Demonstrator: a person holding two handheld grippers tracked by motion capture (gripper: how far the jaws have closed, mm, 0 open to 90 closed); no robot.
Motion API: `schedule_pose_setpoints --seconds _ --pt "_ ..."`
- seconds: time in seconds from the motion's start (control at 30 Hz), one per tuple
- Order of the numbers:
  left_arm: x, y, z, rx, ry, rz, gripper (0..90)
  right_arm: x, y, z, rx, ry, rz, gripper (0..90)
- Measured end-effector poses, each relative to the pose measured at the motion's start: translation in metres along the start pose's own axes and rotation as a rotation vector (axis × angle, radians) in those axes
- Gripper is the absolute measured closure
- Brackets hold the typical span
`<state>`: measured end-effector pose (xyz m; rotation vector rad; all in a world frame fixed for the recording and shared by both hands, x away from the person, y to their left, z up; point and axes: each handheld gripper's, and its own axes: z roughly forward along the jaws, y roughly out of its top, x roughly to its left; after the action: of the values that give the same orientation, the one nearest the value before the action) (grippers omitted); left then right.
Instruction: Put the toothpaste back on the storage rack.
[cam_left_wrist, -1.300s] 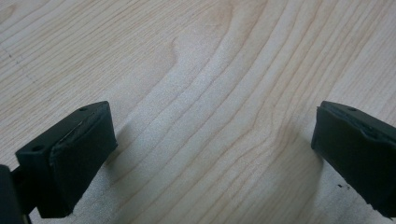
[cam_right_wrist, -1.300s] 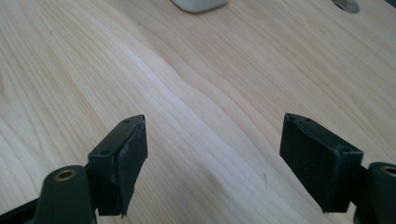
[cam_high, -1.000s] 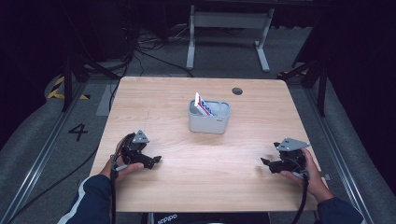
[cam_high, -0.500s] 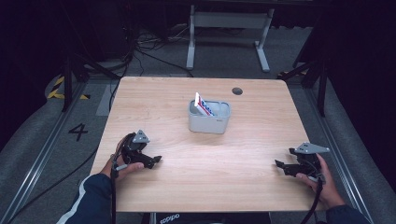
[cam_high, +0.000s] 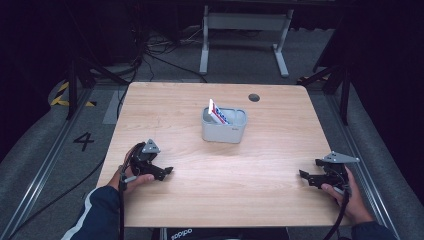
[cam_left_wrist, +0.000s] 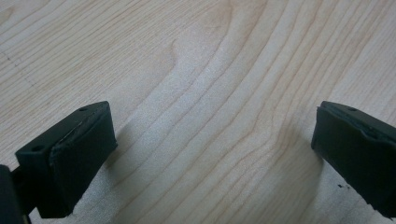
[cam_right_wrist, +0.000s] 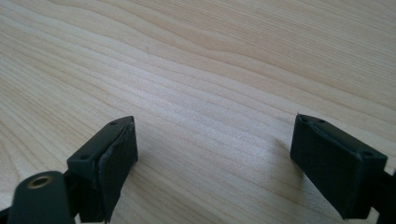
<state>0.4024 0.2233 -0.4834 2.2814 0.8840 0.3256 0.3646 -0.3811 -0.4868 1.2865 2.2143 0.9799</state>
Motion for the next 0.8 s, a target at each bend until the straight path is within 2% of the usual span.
schedule_pose_setpoints --seconds 0.27,0.8 --pt "-0.0013 -0.0003 -0.0001 -0.001 0.006 -0.014 0.1 -0.0001 0.0008 0.0008 0.004 0.000 -0.004 14.0" --pt "-0.0006 0.0003 0.0004 -0.003 0.004 -0.007 0.1 -0.0007 0.0016 0.0018 0.006 0.001 -0.001 12.6"
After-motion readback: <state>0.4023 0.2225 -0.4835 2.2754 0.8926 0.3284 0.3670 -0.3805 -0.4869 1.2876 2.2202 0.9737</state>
